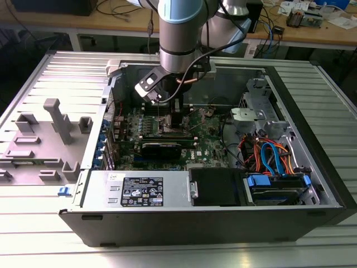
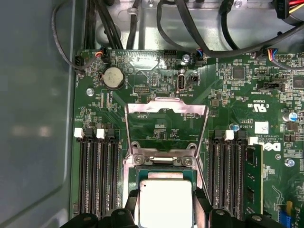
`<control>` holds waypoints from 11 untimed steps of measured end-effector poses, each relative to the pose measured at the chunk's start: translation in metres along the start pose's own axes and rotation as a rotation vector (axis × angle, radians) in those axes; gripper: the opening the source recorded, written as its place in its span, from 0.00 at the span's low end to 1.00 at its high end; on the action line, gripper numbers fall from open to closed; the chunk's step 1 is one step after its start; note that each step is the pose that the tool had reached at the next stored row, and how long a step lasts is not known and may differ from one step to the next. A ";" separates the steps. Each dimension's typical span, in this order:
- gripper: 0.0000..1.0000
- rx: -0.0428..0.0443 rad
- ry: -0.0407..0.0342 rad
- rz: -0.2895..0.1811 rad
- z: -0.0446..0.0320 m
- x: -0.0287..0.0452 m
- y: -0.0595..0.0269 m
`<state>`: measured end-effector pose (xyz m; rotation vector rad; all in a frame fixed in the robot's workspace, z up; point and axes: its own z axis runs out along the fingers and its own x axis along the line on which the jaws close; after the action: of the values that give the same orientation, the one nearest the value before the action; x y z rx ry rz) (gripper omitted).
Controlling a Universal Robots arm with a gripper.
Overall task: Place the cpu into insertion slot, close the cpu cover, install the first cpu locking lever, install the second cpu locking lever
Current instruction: 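Place the cpu into insertion slot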
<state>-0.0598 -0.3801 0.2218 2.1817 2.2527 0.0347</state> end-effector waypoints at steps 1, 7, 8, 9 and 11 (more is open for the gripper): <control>0.54 -0.0002 0.0018 0.000 0.0008 0.0001 -0.0008; 0.54 -0.0002 0.0032 -0.002 0.0078 0.0000 -0.0021; 0.54 -0.0002 0.0034 -0.002 0.0087 0.0000 -0.0023; 0.54 -0.0001 0.0037 -0.002 0.0093 0.0000 -0.0023; 0.54 -0.0001 0.0046 -0.002 0.0116 -0.0001 -0.0028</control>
<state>-0.0624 -0.3801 0.2102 2.1816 2.2572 0.0398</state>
